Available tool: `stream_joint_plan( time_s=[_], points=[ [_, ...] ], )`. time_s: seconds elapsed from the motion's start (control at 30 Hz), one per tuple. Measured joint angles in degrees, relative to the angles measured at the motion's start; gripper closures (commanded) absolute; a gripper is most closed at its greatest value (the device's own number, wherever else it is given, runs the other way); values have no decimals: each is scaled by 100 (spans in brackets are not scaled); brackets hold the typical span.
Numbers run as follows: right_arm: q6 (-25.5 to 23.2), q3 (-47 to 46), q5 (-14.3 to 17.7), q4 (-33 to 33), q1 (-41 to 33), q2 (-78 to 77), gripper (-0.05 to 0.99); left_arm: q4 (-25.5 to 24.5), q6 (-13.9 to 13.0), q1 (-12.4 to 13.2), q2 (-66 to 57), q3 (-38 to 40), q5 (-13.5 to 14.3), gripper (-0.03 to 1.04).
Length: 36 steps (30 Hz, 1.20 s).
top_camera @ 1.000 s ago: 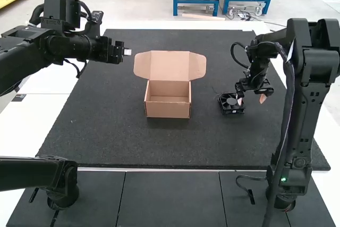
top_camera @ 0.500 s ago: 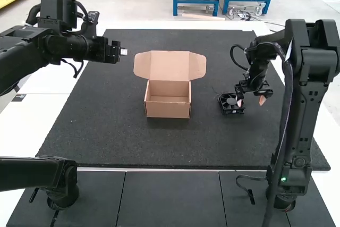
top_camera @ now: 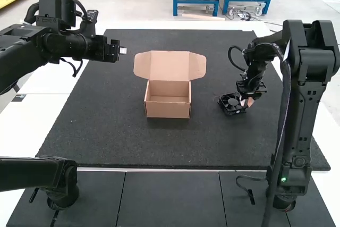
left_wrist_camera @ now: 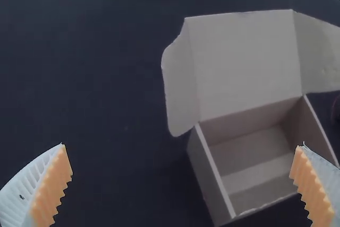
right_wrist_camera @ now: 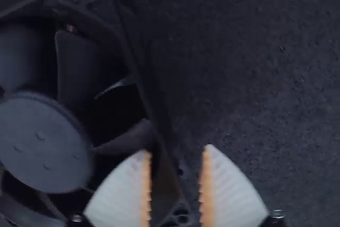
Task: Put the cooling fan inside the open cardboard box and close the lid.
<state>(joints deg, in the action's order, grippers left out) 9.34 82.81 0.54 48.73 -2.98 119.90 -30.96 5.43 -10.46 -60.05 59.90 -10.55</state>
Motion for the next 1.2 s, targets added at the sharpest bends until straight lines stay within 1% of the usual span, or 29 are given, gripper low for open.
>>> stream_joint_plan(
  time_s=[0.03,0.13,0.37,0.53,0.63,0.73,0.93,1.2],
  points=[
    [-9,-7,-17,-26,0,0,89,-9,0,2,0,0,0,4],
    [-59,-7,-28,-87,0,0,95,-9,0,2,0,0,0,4],
    [-251,-39,-37,-127,-7,-2,95,-13,0,2,0,20,0,4],
    [-444,-39,-149,-125,11,-52,96,-11,0,2,2,33,0,4],
    [-557,-42,-352,-118,11,-229,96,-9,-2,33,0,33,0,4],
    [-656,-39,-575,55,11,-695,96,-7,-2,127,0,33,0,4],
    [-796,-13,-813,470,9,-1674,96,15,-22,264,2,33,2,4],
    [-938,-2,-1211,949,4,-2437,96,46,-96,262,2,33,2,4]
  ],
)
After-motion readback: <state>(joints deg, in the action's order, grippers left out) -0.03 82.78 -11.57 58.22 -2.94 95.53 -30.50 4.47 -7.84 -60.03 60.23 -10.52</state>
